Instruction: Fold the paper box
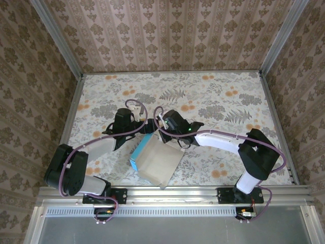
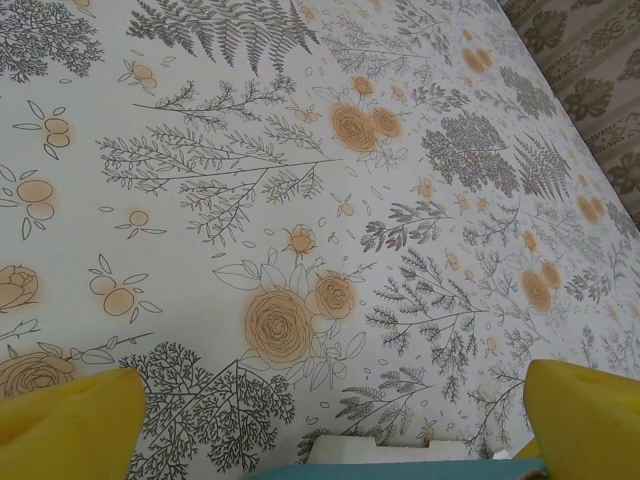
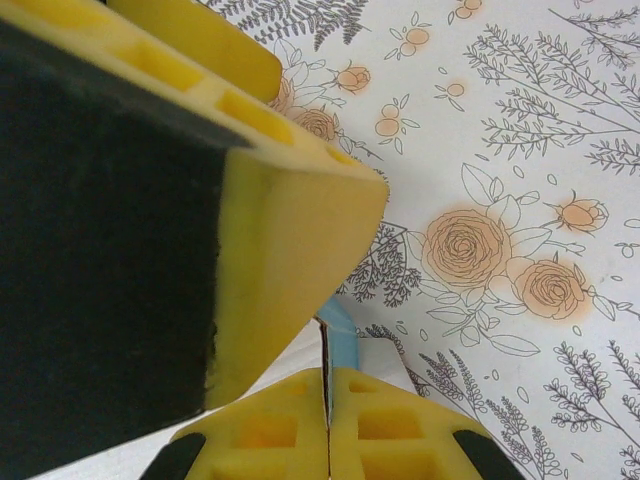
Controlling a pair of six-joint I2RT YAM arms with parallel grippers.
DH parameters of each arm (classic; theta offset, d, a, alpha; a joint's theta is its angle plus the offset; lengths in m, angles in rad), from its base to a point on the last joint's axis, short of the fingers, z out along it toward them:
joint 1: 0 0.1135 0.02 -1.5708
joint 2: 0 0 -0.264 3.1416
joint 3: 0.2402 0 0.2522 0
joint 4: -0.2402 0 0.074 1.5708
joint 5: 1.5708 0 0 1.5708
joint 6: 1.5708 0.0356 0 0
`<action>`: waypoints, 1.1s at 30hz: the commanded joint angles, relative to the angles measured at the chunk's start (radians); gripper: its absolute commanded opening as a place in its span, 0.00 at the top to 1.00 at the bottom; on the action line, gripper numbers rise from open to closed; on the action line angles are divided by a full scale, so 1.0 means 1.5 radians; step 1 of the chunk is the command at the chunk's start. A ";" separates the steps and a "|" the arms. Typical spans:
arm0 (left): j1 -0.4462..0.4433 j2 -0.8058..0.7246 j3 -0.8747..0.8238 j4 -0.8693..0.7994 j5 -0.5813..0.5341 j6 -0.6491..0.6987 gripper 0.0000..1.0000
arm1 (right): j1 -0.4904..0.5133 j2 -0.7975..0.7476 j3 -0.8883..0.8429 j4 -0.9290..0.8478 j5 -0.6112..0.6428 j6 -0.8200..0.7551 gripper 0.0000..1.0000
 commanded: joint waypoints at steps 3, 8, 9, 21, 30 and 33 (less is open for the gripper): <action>0.004 -0.008 -0.012 -0.022 -0.022 -0.001 0.03 | 0.017 0.001 0.022 -0.032 0.040 0.002 0.92; 0.005 -0.009 -0.018 -0.027 -0.031 0.001 0.03 | 0.031 0.010 0.031 -0.035 0.035 0.009 0.91; 0.004 -0.009 -0.020 -0.026 -0.031 0.001 0.03 | 0.032 0.013 0.033 -0.036 0.029 0.010 0.91; 0.004 -0.012 -0.035 -0.013 -0.015 0.011 0.03 | 0.010 -0.064 -0.014 -0.011 -0.056 -0.003 0.71; 0.004 -0.013 -0.037 -0.012 -0.011 0.011 0.03 | -0.084 -0.156 -0.140 0.070 -0.159 -0.011 0.57; 0.005 -0.015 -0.037 -0.016 -0.012 0.011 0.03 | -0.103 -0.154 -0.147 0.078 -0.178 -0.009 0.27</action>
